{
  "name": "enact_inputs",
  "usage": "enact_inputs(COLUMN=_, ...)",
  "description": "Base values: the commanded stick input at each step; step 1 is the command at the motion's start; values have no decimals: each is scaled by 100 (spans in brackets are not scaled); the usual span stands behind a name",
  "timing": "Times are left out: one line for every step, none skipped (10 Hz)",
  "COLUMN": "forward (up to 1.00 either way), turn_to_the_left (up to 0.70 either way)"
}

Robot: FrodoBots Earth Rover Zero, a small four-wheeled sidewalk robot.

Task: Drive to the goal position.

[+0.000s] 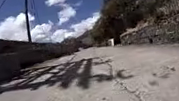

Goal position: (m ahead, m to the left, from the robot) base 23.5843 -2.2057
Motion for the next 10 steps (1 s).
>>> enact_inputs(forward=100, turn_to_the_left=-1)
enact_inputs(forward=100, turn_to_the_left=-1)
enact_inputs(forward=100, turn_to_the_left=-1)
enact_inputs(forward=100, turn_to_the_left=-1)
enact_inputs(forward=100, turn_to_the_left=-1)
enact_inputs(forward=100, turn_to_the_left=-1)
enact_inputs(forward=100, turn_to_the_left=-1)
enact_inputs(forward=100, turn_to_the_left=-1)
enact_inputs(forward=100, turn_to_the_left=-1)
enact_inputs(forward=100, turn_to_the_left=-1)
